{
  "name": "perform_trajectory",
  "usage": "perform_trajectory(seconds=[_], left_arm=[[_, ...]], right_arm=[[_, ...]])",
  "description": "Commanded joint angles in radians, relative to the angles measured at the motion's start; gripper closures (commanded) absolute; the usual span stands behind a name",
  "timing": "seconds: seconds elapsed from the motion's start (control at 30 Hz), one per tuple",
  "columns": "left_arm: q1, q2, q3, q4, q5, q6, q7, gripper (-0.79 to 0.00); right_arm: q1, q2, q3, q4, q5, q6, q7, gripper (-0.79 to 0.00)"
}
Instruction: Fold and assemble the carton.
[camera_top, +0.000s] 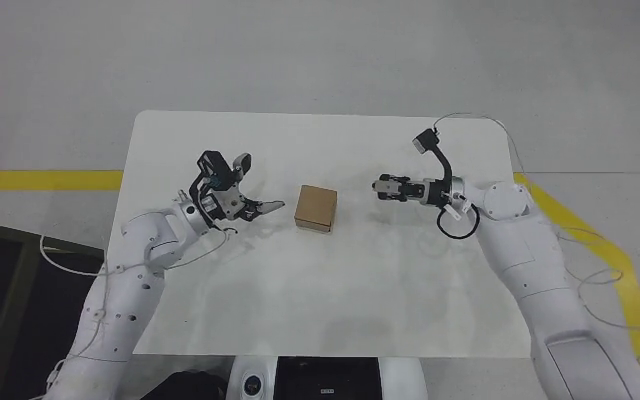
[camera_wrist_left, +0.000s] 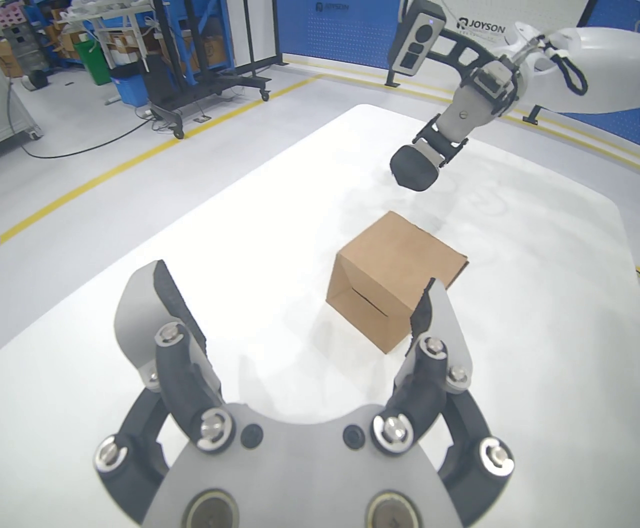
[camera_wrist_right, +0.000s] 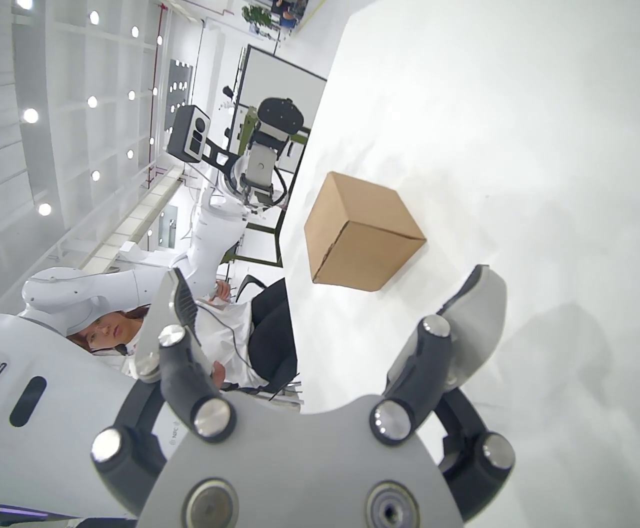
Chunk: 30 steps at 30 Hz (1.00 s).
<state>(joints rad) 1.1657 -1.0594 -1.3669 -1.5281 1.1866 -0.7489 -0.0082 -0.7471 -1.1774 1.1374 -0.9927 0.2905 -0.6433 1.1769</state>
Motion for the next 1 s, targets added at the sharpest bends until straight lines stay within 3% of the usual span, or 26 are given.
perform_trajectory(seconds=[0.0, 0.43, 0.77, 0.97], left_arm=[[-0.015, 0.001, -0.008, -0.002, -0.003, 0.020, -0.022, -0.785], [-0.151, 0.000, -0.020, 0.083, -0.074, 0.058, -0.136, -0.785], [-0.211, 0.011, -0.068, 0.116, -0.104, 0.042, -0.174, -0.785], [-0.256, 0.016, -0.073, 0.158, -0.104, 0.013, -0.187, -0.785]], right_arm=[[-0.004, 0.012, 0.025, -0.011, -0.015, -0.029, -0.029, -0.785], [-0.049, 0.108, 0.279, -0.071, -0.278, -0.250, -0.297, -0.785], [-0.111, 0.141, 0.412, -0.154, -0.516, -0.217, -0.528, -0.785], [-0.112, 0.146, 0.412, -0.163, -0.536, -0.201, -0.530, -0.785]])
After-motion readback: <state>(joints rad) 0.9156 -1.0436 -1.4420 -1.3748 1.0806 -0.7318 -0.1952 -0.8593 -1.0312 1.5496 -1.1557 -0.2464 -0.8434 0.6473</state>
